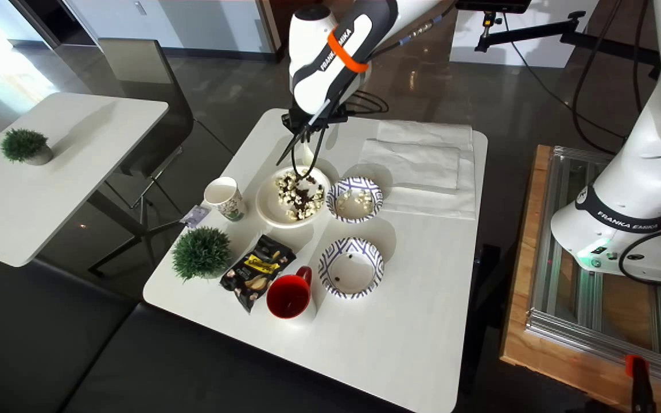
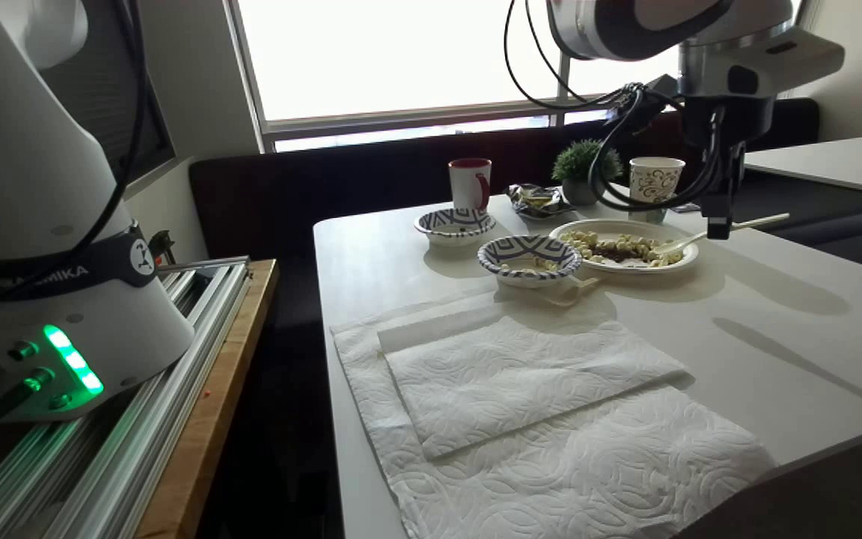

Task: Use the spoon to move some of the white bowl's objects to the empty plate

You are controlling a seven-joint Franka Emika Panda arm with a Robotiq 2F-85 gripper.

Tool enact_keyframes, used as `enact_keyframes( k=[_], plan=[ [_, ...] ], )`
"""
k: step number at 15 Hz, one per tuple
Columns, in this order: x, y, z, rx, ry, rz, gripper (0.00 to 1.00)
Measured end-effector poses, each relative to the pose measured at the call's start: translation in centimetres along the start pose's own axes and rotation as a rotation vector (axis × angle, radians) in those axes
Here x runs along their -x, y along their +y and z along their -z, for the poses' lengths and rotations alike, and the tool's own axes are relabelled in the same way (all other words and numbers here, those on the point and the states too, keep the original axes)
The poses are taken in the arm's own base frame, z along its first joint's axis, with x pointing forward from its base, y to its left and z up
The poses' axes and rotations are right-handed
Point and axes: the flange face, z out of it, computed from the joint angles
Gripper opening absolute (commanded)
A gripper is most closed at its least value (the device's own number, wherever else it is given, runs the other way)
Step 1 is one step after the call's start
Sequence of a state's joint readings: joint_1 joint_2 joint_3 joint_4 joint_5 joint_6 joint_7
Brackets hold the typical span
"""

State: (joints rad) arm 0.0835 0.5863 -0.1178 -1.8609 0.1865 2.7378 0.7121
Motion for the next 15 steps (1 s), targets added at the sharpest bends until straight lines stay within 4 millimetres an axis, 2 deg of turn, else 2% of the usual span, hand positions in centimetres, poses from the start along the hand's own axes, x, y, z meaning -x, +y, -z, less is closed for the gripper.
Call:
enact_keyframes(
  k=[1,4,6,7,11,15],
  plan=[
    [1.1,-0.5,-0.2,-0.021,0.020,-0.014,0.13],
    [3.5,-1.2,-0.8,-0.020,0.023,-0.026,0.13],
    [3.4,-1.2,-0.7,-0.019,0.026,-0.028,0.13],
    [3.3,-1.1,-0.7,-0.017,0.028,-0.030,0.03],
    [3.2,-1.0,-0.8,-0.016,0.027,-0.032,0.03],
    [4.1,-1.5,-1.2,-0.019,0.016,-0.020,0.03]
  ],
)
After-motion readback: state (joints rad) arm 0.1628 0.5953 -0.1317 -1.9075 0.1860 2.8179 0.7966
